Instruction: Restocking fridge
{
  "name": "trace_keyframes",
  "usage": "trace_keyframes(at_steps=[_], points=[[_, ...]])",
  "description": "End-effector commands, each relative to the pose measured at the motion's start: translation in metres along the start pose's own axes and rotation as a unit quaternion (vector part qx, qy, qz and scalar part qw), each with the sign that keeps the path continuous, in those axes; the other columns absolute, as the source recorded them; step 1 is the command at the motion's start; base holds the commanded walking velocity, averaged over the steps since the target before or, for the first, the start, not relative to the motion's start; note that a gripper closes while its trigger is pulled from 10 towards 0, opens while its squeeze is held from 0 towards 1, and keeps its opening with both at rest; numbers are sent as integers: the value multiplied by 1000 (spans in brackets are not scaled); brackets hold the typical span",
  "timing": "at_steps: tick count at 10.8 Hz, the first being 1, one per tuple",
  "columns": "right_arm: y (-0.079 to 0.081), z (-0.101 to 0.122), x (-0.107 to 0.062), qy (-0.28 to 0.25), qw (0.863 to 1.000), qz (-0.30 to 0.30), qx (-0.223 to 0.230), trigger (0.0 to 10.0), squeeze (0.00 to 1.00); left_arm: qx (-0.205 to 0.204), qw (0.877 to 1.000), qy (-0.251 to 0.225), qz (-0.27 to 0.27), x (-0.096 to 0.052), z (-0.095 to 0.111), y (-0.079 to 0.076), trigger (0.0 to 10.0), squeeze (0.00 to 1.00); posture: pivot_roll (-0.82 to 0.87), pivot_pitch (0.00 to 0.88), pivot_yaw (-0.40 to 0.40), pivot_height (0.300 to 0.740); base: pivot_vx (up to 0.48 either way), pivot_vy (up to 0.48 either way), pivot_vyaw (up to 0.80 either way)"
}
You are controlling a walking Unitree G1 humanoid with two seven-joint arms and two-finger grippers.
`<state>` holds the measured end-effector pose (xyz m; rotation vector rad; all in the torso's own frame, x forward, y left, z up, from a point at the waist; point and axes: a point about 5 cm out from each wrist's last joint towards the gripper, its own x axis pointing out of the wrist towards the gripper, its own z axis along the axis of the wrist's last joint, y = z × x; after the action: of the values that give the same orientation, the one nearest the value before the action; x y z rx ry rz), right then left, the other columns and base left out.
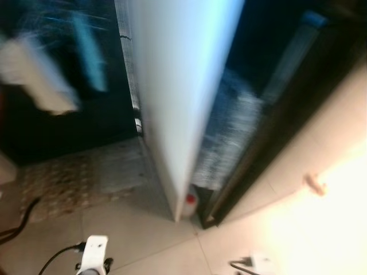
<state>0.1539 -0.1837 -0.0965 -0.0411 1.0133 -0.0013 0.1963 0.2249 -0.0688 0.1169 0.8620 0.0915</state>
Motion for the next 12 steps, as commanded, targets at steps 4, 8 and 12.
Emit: trace_keyframes(at_steps=[4,8,12], points=[[-6,-14,-3,20,1000,-5,5,10000,0,6,1000,8,-7,-1,-6,-7,10000,0,-143,167,-21,740,0,-325,0],[-6,-13,-3,21,1000,-4,-2,10000,0,8,1000,7,-9,0,-5,-10,10000,0,-147,176,-22,740,0,-323,0],[-4,-13,-3,19,1000,-1,-3,10000,0,11,1000,8,-12,0,-5,-12,10000,0,-145,184,-17,740,0,-322,342]])
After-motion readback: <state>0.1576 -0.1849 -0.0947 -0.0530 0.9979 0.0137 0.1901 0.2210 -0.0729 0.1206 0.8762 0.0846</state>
